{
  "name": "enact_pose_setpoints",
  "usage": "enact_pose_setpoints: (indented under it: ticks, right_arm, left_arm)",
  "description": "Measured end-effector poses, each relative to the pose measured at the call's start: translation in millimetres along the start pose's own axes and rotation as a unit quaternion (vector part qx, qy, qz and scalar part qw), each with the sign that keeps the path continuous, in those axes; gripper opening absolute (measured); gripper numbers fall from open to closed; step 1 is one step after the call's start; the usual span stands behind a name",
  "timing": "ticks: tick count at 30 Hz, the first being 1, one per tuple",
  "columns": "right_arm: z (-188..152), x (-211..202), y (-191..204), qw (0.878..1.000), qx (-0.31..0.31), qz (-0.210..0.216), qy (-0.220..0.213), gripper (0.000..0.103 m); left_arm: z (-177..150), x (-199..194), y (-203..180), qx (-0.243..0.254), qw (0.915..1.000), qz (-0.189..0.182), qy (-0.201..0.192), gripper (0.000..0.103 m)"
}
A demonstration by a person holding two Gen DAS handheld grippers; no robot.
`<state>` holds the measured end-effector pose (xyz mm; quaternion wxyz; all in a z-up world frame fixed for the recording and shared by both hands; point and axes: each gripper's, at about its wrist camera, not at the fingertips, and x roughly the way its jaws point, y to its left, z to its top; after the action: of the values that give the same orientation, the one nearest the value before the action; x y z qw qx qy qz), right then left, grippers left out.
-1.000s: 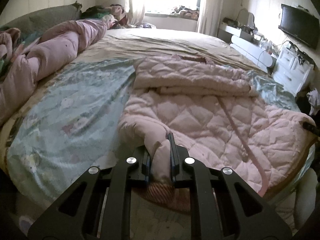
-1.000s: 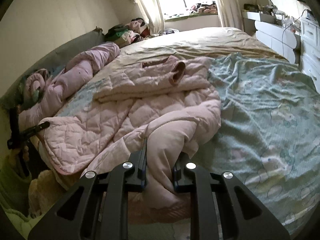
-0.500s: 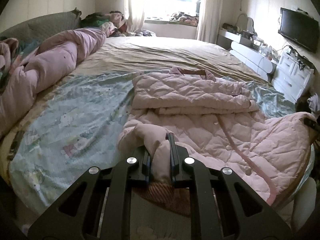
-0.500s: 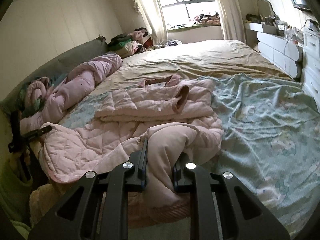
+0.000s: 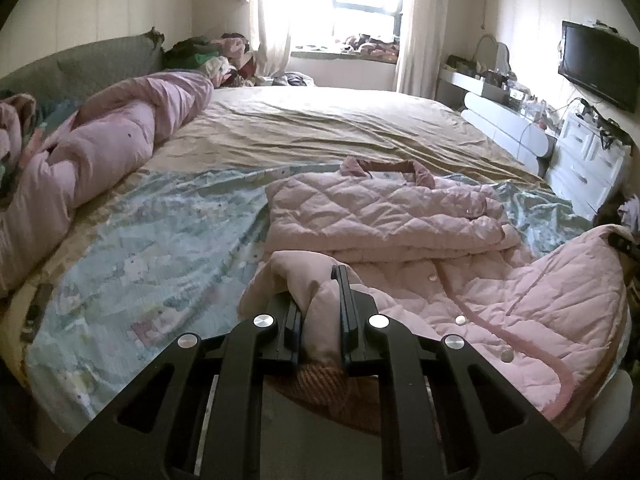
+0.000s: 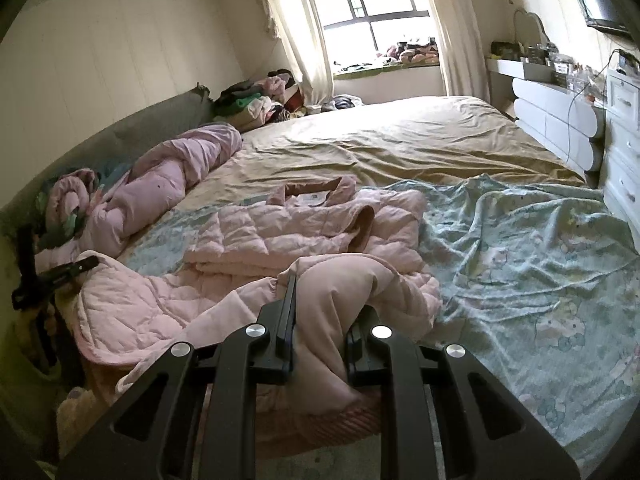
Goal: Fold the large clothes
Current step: 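Lift the comforter edge with both grippers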
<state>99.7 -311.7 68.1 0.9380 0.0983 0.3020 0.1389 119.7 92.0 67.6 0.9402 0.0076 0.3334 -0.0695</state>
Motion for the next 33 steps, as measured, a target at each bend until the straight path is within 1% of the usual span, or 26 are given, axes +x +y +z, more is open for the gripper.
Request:
enact_pose_setpoints:
  ticks: [9, 19, 22, 28, 33]
  right_arm:
    - [21, 12, -14, 1.000, 0.018, -0.003, -0.018, 0.017]
    - [49, 37, -34, 0.999, 0.045, -0.011, -0.022, 0.017]
    - [58, 47, -42, 0.998, 0.062, -0.014, -0.018, 0.017]
    - [78, 67, -54, 0.995, 0.094, -0.023, -0.003, 0.017]
    - [92, 86, -60, 0.994, 0.100, -0.032, 0.006, 0.017]
  left_arm:
    - [27, 13, -6, 0.007, 0.9999, 0.012, -0.010, 0.007]
    - [57, 38, 5, 0.002, 0.9996, 0.026, -0.010, 0.007]
    - [66, 48, 7, 0.002, 0.9995, 0.031, -0.009, 0.007]
    - [85, 69, 17, -0.015, 0.9991, 0.038, -0.005, 0.007]
    - [96, 88, 21, -0.009, 0.9987, 0.051, 0.002, 0.007]
